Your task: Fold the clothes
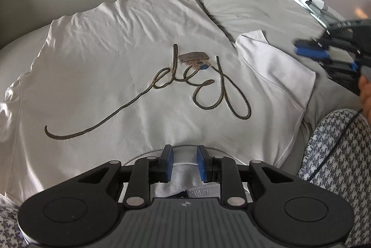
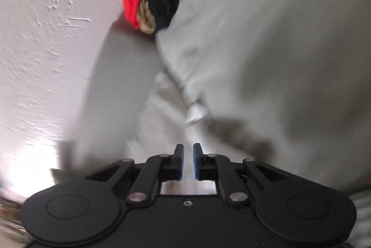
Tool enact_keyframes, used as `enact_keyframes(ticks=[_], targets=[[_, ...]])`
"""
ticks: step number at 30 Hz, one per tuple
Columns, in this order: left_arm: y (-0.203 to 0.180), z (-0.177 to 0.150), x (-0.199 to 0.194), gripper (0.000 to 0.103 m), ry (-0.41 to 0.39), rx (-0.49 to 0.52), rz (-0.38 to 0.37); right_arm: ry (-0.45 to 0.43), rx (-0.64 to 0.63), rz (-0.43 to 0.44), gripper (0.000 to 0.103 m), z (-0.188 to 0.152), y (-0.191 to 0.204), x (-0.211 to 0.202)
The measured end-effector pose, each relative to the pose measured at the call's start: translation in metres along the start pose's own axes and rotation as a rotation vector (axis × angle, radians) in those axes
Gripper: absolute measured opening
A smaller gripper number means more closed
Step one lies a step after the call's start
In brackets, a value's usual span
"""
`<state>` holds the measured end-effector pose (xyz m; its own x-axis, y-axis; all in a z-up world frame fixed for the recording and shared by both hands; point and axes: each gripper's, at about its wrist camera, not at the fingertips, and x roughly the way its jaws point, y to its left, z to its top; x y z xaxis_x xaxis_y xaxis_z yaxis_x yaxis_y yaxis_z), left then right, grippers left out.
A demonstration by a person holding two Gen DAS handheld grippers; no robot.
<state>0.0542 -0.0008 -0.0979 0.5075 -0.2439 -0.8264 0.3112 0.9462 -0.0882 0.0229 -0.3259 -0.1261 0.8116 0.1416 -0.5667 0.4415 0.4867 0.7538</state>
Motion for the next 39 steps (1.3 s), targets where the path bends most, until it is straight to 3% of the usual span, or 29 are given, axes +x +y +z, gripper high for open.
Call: enact_keyframes(ticks=[5,7,10,12,16,18,23,28,35,39], targets=[[-0.002,0.0,0.001,0.022,-0.003,0.006,0.005,0.07,-0.061,-0.11,0.019,-0.001,0.009,0.019],[-0.001,0.0,0.001,0.022,-0.004,0.003,0.002,0.14,-0.099,-0.068,0.019,-0.011,0.016,0.031],[0.001,0.0,0.001,0.022,-0.004,-0.002,-0.004,0.274,-0.314,-0.015,0.019,-0.038,0.051,0.05],[0.002,0.0,0.001,0.023,-0.004,-0.006,-0.008,0.311,-0.39,-0.019,0.019,-0.048,0.065,0.055],[0.004,-0.001,0.0,0.023,-0.005,-0.013,-0.016,0.214,-0.223,0.066,0.021,-0.031,0.045,0.029],[0.006,0.0,0.001,0.023,-0.002,-0.026,-0.024,0.146,-0.09,0.036,0.021,-0.015,0.023,0.012],[0.005,0.0,0.002,0.023,-0.002,-0.026,-0.022,0.257,0.025,-0.128,0.031,-0.012,-0.01,0.013],[0.006,0.0,0.001,0.024,0.002,-0.029,-0.022,0.221,-0.024,-0.224,0.031,-0.021,-0.013,0.023],[0.004,-0.001,0.002,0.024,0.0,-0.027,-0.012,0.276,0.015,-0.183,0.03,-0.016,-0.016,0.029],[0.005,0.0,0.001,0.024,0.002,-0.029,-0.012,0.289,-0.033,-0.201,0.018,-0.017,-0.004,0.04]])
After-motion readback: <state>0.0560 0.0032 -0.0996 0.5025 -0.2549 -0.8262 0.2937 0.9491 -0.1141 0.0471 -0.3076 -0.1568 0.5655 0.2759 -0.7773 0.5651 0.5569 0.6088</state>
